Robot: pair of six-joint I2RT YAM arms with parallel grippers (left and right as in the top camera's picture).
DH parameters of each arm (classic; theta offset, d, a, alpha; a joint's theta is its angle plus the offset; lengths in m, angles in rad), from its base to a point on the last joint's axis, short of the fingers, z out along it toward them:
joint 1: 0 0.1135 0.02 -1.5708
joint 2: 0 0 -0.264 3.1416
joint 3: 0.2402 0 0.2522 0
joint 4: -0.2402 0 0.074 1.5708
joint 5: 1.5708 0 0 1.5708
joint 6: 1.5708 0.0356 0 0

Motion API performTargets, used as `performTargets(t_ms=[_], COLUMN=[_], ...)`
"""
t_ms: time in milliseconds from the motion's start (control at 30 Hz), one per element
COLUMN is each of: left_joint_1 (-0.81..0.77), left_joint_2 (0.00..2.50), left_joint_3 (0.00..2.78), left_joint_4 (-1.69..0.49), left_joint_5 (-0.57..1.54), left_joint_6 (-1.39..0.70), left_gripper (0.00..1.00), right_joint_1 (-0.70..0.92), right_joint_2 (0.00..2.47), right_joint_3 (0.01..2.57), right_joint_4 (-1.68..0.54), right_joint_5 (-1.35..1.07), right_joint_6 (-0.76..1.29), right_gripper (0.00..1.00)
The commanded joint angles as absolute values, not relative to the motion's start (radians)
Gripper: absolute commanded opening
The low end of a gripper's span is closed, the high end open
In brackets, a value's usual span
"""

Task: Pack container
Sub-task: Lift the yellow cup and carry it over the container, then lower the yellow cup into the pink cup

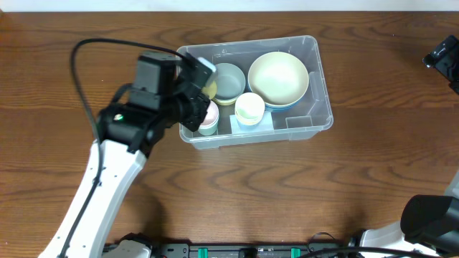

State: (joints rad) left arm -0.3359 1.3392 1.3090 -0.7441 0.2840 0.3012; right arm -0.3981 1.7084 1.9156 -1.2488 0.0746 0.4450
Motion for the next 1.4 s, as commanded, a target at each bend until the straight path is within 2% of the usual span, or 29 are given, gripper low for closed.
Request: performTargets(t_ms=[0, 400, 1367], left_joint_1=[-0.355, -0.374, -0.461], left_joint_2=[1.382, 1.575, 1.528], left_joint_3=[1.315, 1.315, 1.323], left_joint_4=[-0.752, -0.807, -0.771], left_joint_5=[0.109, 0.037, 0.034], left_joint_6=[0.347, 0.347, 0.346], left_gripper=[0.06, 0.06, 0.06], right_joint_1=[-0.399, -0.399, -0.399], right_joint_2=[1.713, 1.713, 1.713], right_joint_3=[1.915, 1.915, 1.915], right_joint_4=[-1.250, -1.250, -1.250], right_joint_5=[0.075, 0.075, 0.075], right_joint_6=[0.459, 0.459, 0.459], right_gripper=[0.99, 0.99, 0.99])
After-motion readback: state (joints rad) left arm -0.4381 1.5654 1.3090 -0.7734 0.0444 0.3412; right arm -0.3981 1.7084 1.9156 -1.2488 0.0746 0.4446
